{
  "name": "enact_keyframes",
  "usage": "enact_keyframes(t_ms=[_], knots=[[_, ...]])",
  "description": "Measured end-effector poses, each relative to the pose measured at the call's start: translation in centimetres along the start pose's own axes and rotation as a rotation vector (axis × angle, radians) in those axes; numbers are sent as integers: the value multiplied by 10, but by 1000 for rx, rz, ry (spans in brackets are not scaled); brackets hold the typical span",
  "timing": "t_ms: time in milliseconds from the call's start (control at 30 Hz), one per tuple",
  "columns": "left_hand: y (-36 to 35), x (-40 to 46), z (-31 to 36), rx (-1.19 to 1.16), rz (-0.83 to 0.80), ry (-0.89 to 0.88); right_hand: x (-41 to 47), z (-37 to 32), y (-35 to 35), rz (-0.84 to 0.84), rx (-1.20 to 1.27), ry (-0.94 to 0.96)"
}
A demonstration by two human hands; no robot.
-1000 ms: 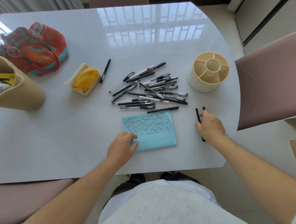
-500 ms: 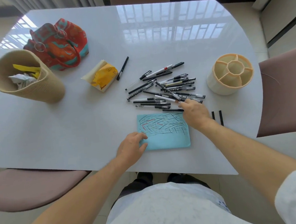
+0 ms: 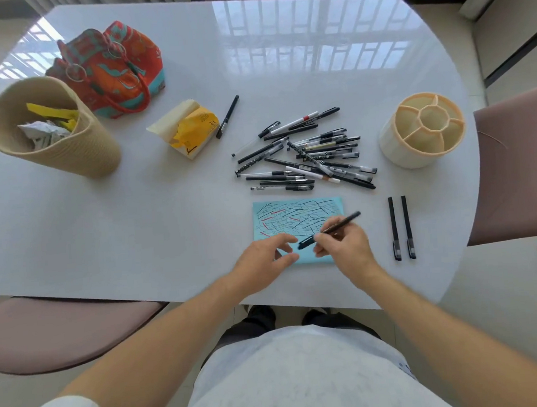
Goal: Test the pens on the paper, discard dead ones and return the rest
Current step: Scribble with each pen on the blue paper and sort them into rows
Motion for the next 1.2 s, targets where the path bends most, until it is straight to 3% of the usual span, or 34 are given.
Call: enact_keyframes(t_ms=[133, 300, 467, 600, 767, 1000, 1200], knots=[[-5, -2, 7, -111, -97, -32, -20, 17, -21, -75, 142, -53], [3, -10, -2, 70, -13, -36, -30, 22, -34, -59, 102, -42], [25, -23, -37, 259, 180, 21, -9, 11, -3, 263, 162, -70], [30, -24, -48, 262, 276, -78, -5, 16, 0, 145, 82, -7], [18, -11, -44, 358, 179, -173, -10, 27, -34, 50, -182, 148], [16, -10, -46, 385, 202, -159, -10, 37, -47, -35, -387, 344], [15, -10, -46, 368, 183, -129, -7, 37, -36, 56, -439, 332]])
Point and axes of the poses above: each hand's wrist, its own x-axis towards the middle knuckle, its own y-axis out of the back of the hand, z = x × y, the point moved 1 cm from there along x, towards the middle knuckle, and after that the axes turned 4 degrees about y, right-handed, at the moved point
